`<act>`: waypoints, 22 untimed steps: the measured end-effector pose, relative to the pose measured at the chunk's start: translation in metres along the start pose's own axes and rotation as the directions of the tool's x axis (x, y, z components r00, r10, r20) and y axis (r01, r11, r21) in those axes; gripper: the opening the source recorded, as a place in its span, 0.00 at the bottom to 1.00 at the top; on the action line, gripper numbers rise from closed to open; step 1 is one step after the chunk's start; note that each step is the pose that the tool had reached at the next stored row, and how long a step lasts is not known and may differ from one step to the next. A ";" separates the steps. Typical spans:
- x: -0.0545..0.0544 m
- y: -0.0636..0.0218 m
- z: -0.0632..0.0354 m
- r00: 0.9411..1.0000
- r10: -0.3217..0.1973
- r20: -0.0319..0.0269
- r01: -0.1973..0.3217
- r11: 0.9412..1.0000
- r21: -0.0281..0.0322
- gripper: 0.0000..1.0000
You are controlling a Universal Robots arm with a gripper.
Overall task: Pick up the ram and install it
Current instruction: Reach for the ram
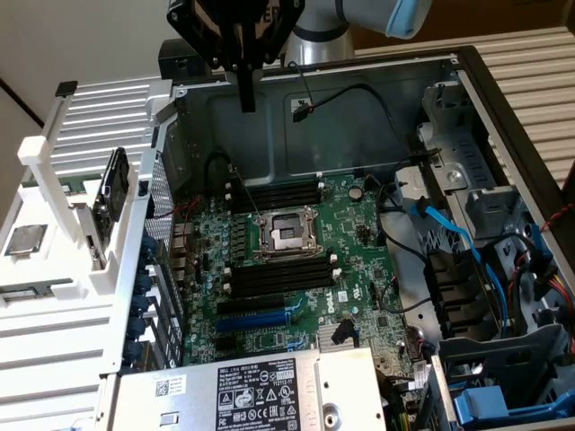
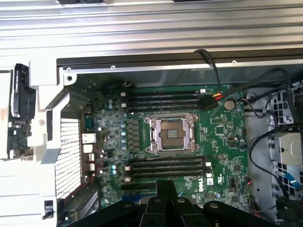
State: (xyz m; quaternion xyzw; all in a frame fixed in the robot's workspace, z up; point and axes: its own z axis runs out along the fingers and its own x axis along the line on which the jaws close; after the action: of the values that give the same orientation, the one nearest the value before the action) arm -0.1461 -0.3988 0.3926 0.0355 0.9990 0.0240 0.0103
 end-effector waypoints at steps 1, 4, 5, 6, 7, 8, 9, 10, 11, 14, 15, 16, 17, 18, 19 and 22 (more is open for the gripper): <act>0.005 -0.0003 -0.0001 1.000 0.000 0.000 0.000 1.000 0.000 0.10; 0.018 -0.0013 -0.0004 1.000 0.000 0.000 0.000 1.000 0.000 0.10; 0.023 -0.0016 -0.0005 1.000 0.000 0.000 0.000 1.000 0.000 0.10; 0.028 -0.0019 -0.0006 1.000 0.000 0.000 0.000 1.000 0.000 0.10; 0.037 -0.0026 -0.0008 1.000 0.000 0.000 0.000 1.000 0.000 0.10; 0.041 -0.0029 -0.0009 1.000 0.000 0.000 0.000 1.000 0.000 0.10; 0.050 -0.0035 -0.0011 1.000 0.000 0.000 0.000 1.000 0.000 0.10; 0.060 -0.0042 -0.0013 1.000 0.000 0.000 0.000 1.000 0.000 0.10; 0.064 -0.0045 -0.0014 1.000 0.000 0.000 0.000 1.000 0.000 0.10; 0.077 -0.0054 -0.0017 1.000 0.000 0.000 0.000 1.000 0.000 0.10; 0.082 -0.0058 -0.0018 1.000 0.000 0.000 0.000 1.000 0.000 0.10; 0.087 -0.0061 -0.0019 1.000 0.000 0.000 0.000 1.000 0.000 0.10; 0.091 -0.0064 -0.0020 1.000 0.000 0.000 0.000 1.000 0.000 0.10; 0.096 -0.0068 -0.0021 1.000 0.000 0.000 0.000 1.000 0.000 0.10; 0.100 -0.0070 -0.0023 1.000 0.000 0.000 0.000 1.000 0.000 0.10; 0.114 -0.0080 -0.0025 1.000 0.000 0.000 0.000 1.000 0.000 0.10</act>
State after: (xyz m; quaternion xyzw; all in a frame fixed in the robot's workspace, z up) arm -0.2602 -0.3988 0.3925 0.0355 0.9990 0.0241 0.0104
